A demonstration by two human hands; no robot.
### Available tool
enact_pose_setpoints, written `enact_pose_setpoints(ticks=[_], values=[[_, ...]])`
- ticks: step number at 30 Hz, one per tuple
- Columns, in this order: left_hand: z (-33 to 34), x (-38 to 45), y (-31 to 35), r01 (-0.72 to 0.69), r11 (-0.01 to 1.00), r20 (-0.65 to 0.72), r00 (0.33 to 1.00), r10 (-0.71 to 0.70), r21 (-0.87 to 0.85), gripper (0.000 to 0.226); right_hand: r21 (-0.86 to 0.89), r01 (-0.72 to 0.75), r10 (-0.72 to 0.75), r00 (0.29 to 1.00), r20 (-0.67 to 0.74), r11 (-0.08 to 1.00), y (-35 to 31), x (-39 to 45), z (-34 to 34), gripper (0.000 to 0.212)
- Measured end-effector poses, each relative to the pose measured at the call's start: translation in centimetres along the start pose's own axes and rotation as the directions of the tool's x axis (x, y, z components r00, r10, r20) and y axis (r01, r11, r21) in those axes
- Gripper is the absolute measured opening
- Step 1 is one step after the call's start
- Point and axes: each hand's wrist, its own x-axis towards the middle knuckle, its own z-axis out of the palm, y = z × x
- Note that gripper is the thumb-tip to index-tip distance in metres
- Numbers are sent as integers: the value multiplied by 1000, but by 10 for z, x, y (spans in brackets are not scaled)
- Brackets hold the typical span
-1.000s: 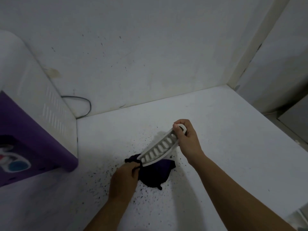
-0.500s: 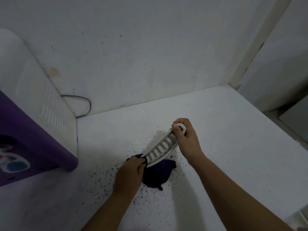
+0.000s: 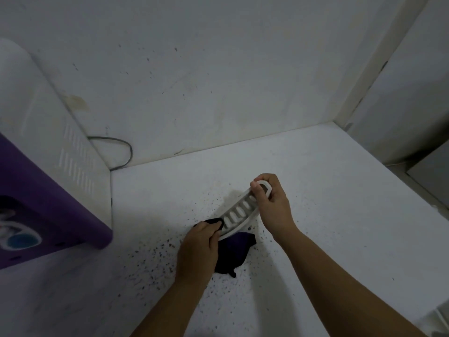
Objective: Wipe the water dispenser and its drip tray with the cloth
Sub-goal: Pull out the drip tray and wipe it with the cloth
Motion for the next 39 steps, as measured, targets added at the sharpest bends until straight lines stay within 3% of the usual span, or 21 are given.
enact_pose_setpoints(ticks=[13, 19, 23, 26, 32, 39], values=[[1, -9, -11, 69, 997, 34, 997, -70, 39, 30, -30, -30, 29, 999, -21, 999, 3, -4, -3, 7], [-2, -2, -7, -25, 987, 98, 995, 10, 158, 28, -48, -28, 27, 999, -31, 998, 1, -2, -2, 8], [-6, -9, -18, -201, 936, 273, 954, 121, 289, 39, -59, -21, 20, 1000, -21, 998, 0, -1, 0, 8], [-2, -10, -24, -232, 931, 308, 941, 141, 282, 40, -70, -23, 22, 1000, -16, 997, 1, -2, -1, 8], [0, 4, -17, 13, 998, 272, 962, -31, 66, 29, -92, -55, 50, 997, -51, 994, 2, -7, -4, 8], [-9, -3, -10, 247, 964, 281, 936, -213, -94, 28, -190, 13, -25, 998, -62, 982, -12, -4, 5, 9]])
